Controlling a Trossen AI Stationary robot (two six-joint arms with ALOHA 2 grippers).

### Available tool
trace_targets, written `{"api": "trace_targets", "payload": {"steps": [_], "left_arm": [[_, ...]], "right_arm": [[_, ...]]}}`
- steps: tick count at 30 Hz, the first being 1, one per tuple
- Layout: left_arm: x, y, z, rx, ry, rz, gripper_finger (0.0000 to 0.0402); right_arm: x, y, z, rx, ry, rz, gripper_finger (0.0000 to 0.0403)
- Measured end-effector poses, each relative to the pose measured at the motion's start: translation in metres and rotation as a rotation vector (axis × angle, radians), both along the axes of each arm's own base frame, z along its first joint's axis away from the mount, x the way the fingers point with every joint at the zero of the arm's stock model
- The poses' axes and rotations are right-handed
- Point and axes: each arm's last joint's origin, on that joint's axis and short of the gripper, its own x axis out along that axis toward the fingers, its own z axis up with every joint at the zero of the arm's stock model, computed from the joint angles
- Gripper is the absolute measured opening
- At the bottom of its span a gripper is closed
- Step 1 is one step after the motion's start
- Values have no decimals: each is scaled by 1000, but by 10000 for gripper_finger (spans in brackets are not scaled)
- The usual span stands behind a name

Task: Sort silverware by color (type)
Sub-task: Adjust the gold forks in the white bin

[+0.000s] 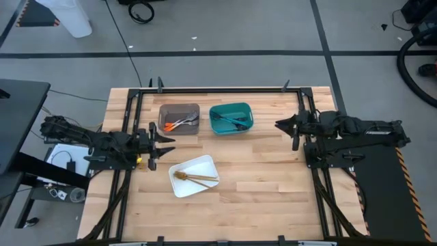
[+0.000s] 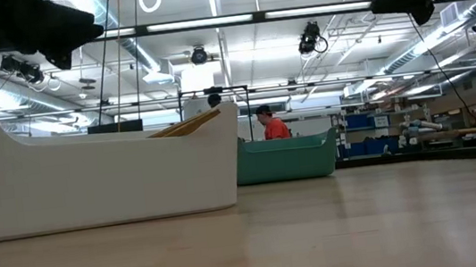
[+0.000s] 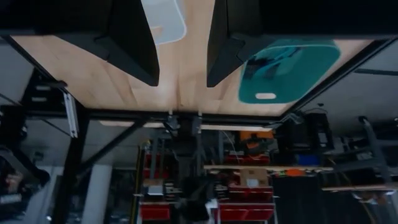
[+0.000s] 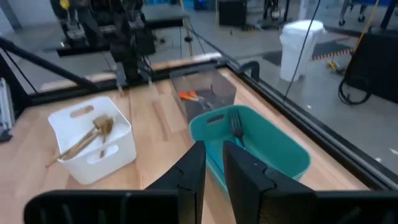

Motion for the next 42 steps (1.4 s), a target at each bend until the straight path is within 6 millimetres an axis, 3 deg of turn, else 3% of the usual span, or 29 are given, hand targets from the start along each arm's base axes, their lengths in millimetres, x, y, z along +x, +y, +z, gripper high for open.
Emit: {"api": "trace_targets", "payload": {"steps": [14,20,33,42], "left_arm": [[-12,9,-29,-65,-68,43,142],[-16,11,-31,-59,-104,73,142],[-22,8,-42,-44,-96,56,142],[-23,4,-47,-3,-46,24,142]], "right_arm": [[-24,-3,-28,2,-260,5,66],[-31,-3,-41,15,-381,-1,61],[-26,-4,-55,56,-353,-43,55],[-18,-5,-76,66,-331,-54,55]]}}
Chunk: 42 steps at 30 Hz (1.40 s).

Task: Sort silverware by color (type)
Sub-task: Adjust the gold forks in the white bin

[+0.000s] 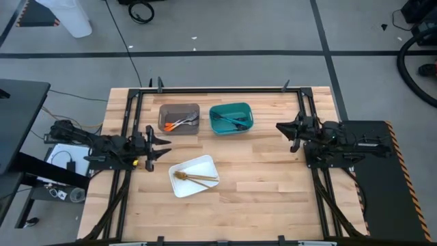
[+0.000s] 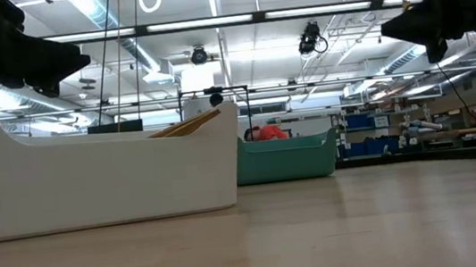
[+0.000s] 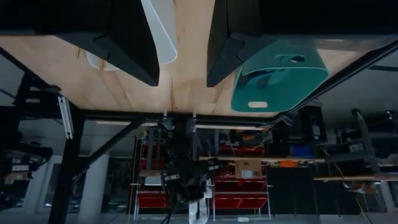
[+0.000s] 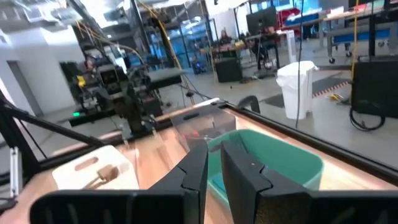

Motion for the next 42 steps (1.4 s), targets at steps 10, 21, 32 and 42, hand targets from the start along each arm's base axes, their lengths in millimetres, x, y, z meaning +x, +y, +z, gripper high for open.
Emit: {"api": "trace_targets", "payload": {"steps": [10,21,32,42], "left_arm": [[1,-7,-2,-89,50,-106,142],[19,-25,12,-128,300,-171,142],[53,-52,32,-131,465,-275,142],[101,-87,36,-56,650,-305,142]], "right_arm": [[3,0,-4,3,-51,-10,55],[6,1,-13,4,-44,25,55],[8,0,-19,-32,-65,14,55],[8,0,-21,70,-81,-1,55]]}}
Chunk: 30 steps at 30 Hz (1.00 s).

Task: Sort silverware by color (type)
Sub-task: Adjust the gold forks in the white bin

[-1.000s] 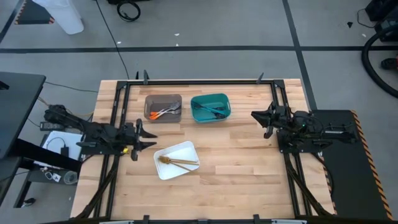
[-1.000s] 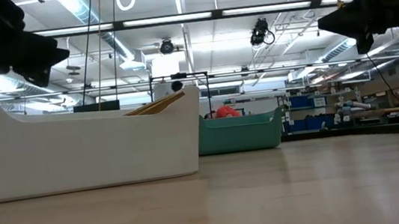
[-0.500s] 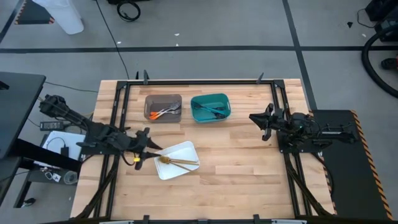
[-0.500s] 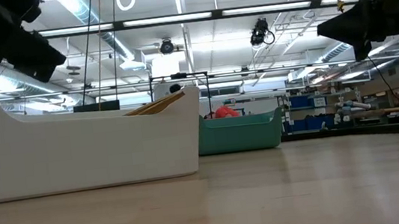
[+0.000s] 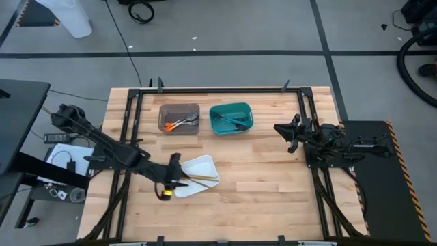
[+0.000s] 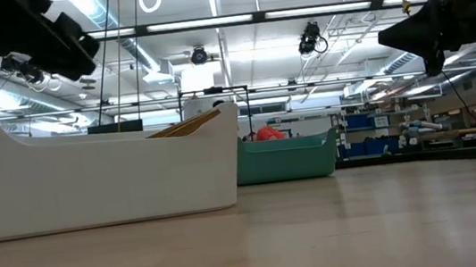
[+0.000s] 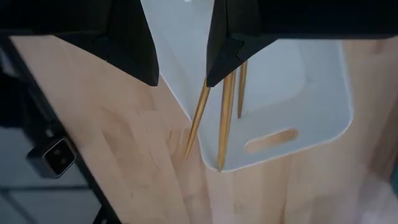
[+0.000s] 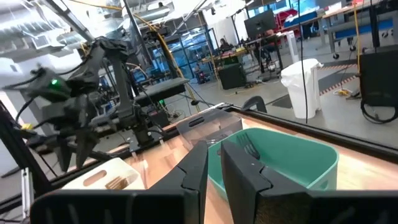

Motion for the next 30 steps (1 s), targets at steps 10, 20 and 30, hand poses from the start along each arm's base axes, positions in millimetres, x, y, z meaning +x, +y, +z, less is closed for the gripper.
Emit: {"api": "trace_targets", "payload": {"steps": [10,20,30], "left_arm": [[54,-25,-5,144,98,-89,142],[85,-21,-21,170,262,-100,154],[90,-10,-20,220,281,-81,239]], "right_arm": [[0,0,-1,24,-3,1,55],[0,0,-2,24,14,1,55],[0,0,-4,22,33,1,55]]}}
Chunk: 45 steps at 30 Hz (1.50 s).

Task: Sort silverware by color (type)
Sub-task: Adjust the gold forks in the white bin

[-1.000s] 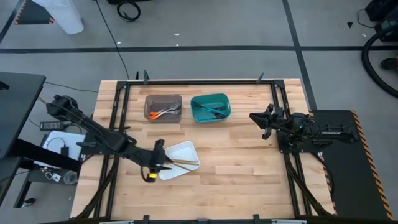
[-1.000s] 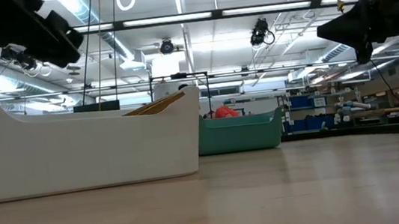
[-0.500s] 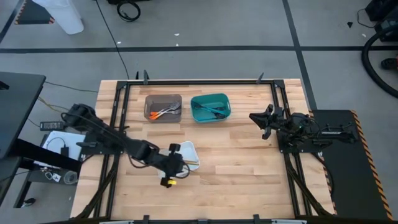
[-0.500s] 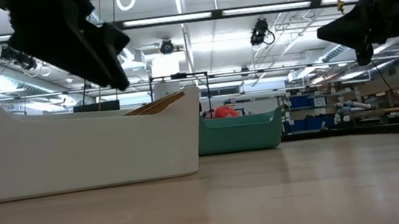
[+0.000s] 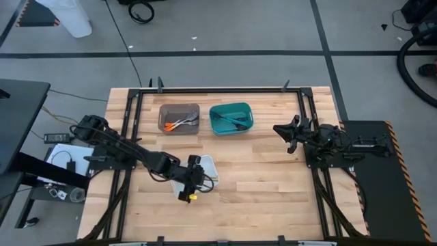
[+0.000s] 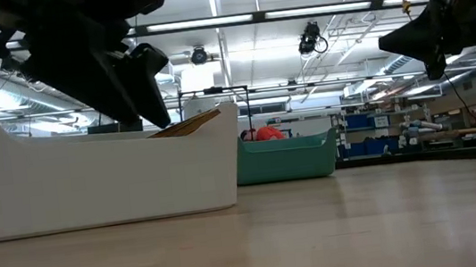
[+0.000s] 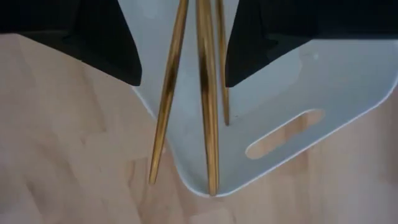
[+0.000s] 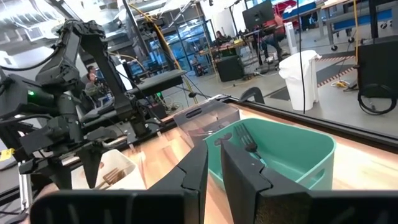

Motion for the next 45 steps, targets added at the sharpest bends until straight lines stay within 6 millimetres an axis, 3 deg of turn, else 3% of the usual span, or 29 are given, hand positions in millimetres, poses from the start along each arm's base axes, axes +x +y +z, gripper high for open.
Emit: {"api": "trace_targets", "payload": {"steps": [8,24,29,39,45], "left_arm": [[4,8,-13,40,69,-11,257],[8,10,-27,94,108,-65,248],[12,12,-33,91,110,-54,196],[12,13,-32,64,109,-6,36],[15,9,-21,46,104,16,31]], "right_arm": [[0,0,0,-21,4,-1,55],[0,0,1,-18,-1,-1,55],[0,0,1,-14,2,4,55],[1,0,0,-7,12,8,55],[1,0,0,0,3,8,55]]}}
